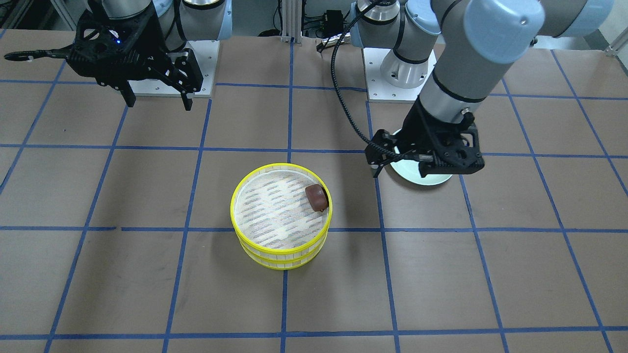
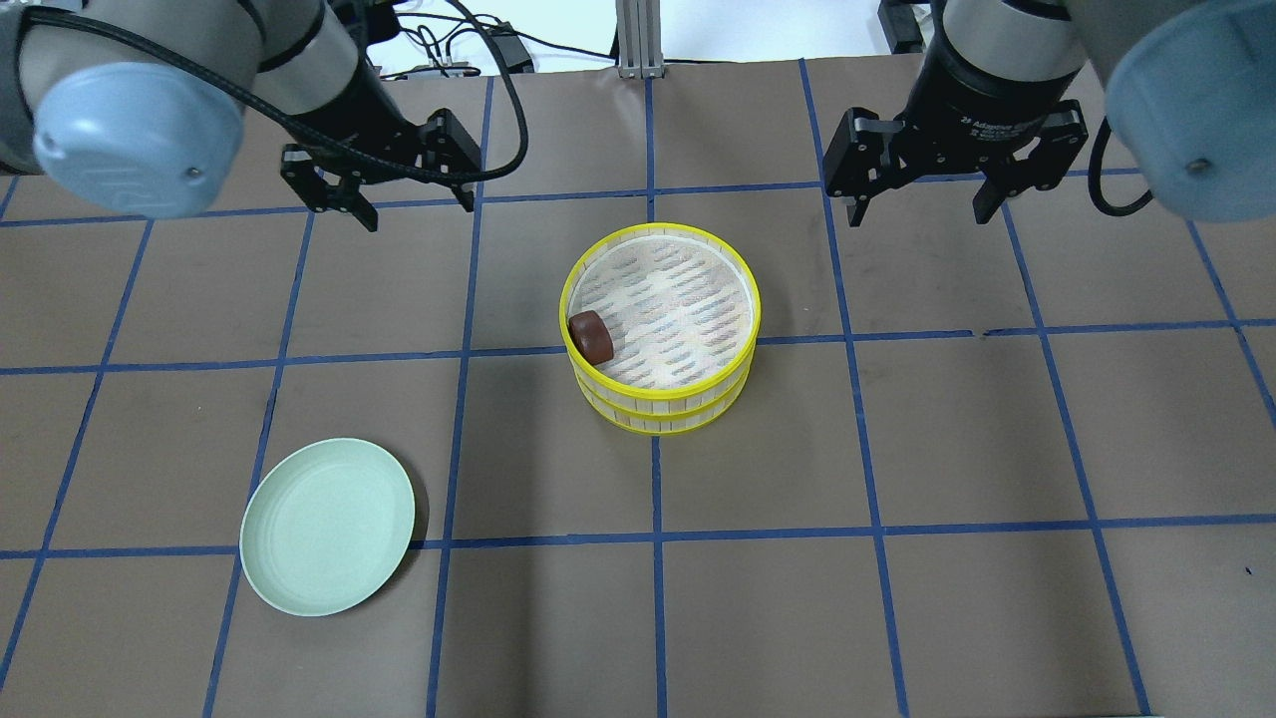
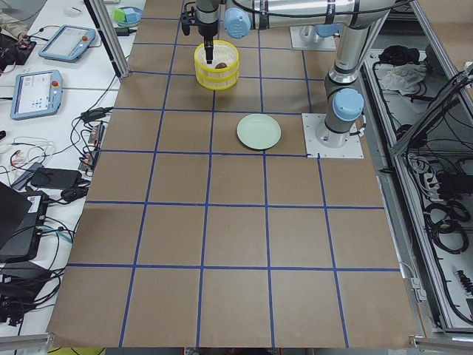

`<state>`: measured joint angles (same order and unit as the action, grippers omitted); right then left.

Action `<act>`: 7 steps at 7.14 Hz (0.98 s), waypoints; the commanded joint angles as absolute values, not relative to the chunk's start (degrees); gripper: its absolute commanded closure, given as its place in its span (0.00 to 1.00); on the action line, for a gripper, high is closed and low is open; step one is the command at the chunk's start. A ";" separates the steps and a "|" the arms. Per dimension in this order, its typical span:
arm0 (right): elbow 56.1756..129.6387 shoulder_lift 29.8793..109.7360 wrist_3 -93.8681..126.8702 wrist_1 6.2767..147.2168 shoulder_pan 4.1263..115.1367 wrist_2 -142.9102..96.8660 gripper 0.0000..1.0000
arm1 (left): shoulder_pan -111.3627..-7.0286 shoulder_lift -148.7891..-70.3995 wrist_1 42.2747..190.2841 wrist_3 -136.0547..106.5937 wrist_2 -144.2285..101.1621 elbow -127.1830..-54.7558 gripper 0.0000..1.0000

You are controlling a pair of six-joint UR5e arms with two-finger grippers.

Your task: Place buns in different layers of steamer

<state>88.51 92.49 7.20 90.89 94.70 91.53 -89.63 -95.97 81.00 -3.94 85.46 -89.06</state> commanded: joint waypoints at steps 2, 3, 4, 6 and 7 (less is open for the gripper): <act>88.51 92.37 7.29 92.55 94.57 91.32 0.00 | -86.57 -88.88 84.46 0.97 91.49 -89.03 0.00; 88.51 92.37 7.38 92.55 94.57 91.32 0.00 | -86.66 -87.64 86.64 0.79 91.49 -89.82 0.00; 88.51 92.37 7.38 92.46 94.57 91.32 0.00 | -86.66 -87.02 86.75 0.70 91.41 -90.61 0.00; 88.51 92.46 7.29 92.37 94.57 91.41 0.00 | -86.84 -84.39 87.18 0.79 87.89 -91.66 0.00; 88.51 92.37 7.29 92.46 94.57 91.41 0.00 | -86.84 -83.16 88.67 1.05 88.06 -93.24 0.00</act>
<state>88.51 92.40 7.30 92.43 94.57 91.40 -86.79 -84.64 87.43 0.83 88.38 -91.77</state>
